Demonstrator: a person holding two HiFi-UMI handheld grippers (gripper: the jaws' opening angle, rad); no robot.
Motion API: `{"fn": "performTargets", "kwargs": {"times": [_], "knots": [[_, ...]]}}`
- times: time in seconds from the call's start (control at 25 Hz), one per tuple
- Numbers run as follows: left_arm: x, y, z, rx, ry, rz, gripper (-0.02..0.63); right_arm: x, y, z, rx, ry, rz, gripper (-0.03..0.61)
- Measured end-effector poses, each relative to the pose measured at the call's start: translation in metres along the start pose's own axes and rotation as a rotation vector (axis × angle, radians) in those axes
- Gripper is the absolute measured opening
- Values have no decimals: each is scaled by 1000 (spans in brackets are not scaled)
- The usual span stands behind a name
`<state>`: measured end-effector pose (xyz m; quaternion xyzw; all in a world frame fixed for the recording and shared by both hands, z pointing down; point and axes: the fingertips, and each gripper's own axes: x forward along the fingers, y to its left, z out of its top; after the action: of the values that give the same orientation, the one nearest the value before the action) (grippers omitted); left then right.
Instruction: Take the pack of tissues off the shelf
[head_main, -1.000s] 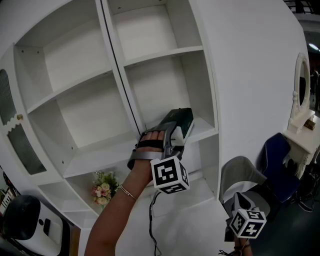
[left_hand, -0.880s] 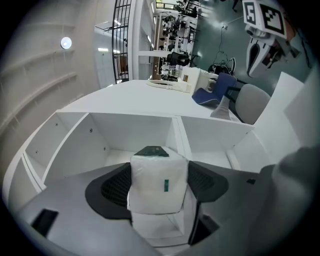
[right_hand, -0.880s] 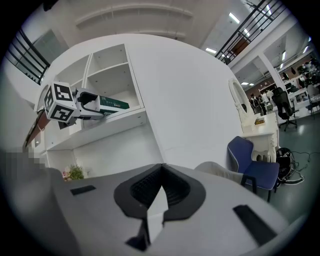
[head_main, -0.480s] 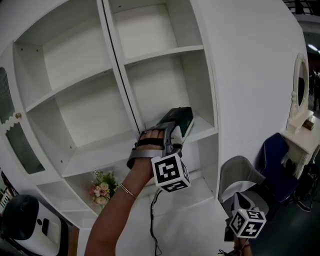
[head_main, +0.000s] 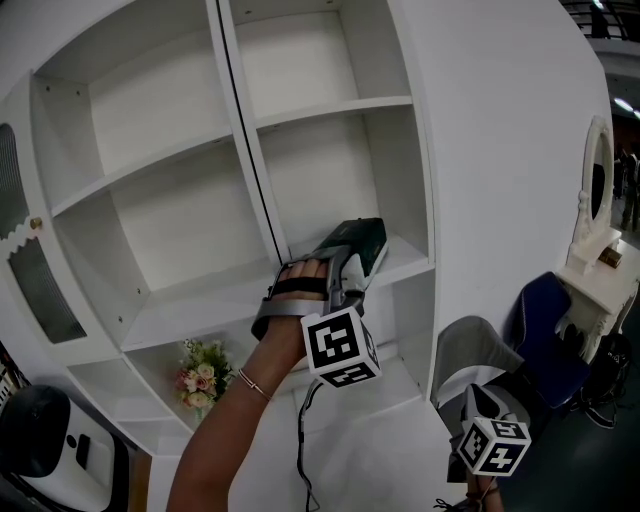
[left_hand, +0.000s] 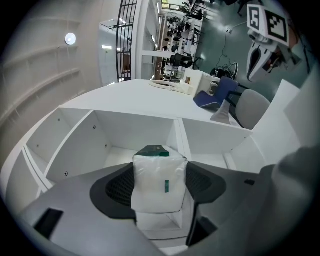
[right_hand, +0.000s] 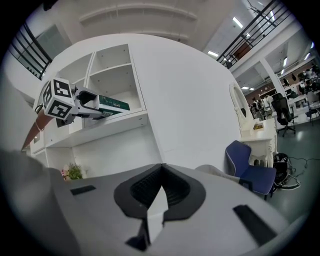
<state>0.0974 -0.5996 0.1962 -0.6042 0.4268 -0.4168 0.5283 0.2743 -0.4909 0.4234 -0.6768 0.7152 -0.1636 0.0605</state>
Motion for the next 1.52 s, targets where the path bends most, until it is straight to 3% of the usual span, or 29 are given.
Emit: {"fn": "performTargets", "kwargs": {"times": [0.24,0.48,0.8,0.96,1.2,1.52], "knots": [[-15,5,5,-92,-54,16,307,-3,8,4,-26,0,10,8],[-34,19,6,-187,-109,110,301,-11,18,8,-60,0,19,8],[-64,33,20,-382,-231,200,301,-28,21,15,-94,-12,3,8],[-81,33,36,-516,-334,234,301,-40,17,18,-106,-23,-21,8],[-104,24,65,-741,-508,179,295,-60,1,20,-109,-35,-80,8],[-134,-2,92,-922,-629,26,291,-87,-13,17,-98,-42,-142,8]]}}
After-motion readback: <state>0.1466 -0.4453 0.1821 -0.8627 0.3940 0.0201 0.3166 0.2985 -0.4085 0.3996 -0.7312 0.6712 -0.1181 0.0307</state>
